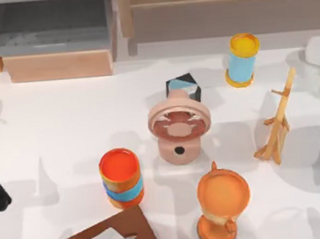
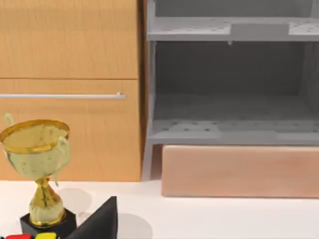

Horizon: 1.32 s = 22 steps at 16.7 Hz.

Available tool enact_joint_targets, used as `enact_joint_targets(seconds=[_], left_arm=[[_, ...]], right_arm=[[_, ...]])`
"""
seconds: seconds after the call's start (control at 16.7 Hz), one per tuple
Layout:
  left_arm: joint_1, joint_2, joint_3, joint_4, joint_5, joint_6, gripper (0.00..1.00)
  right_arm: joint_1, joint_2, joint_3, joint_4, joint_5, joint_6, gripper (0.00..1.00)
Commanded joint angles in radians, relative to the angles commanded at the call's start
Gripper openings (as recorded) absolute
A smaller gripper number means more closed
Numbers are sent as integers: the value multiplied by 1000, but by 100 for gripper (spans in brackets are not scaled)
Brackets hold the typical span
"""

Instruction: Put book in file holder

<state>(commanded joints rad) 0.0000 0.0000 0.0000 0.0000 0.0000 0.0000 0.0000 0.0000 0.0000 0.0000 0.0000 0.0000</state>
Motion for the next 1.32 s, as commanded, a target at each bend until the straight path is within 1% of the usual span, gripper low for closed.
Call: enact_joint_targets(seconds=[0.18,0.3,0.54,0.72,0.9,1.32], left_arm=[[-4,9,8,2,-4,0,100],[-22,55,51,9,-22,1,100],[-107,264,242,39,-98,3,100],[-203,502,456,66,-181,7,100],[-317,792,711,95,-276,10,100],[-593,1575,1400,162,-517,14,100]], right_arm=[[0,0,0,0,0,0,100],[0,0,0,0,0,0,100],[0,0,0,0,0,0,100],[0,0,0,0,0,0,100],[0,0,0,0,0,0,100],[0,0,0,0,0,0,100]])
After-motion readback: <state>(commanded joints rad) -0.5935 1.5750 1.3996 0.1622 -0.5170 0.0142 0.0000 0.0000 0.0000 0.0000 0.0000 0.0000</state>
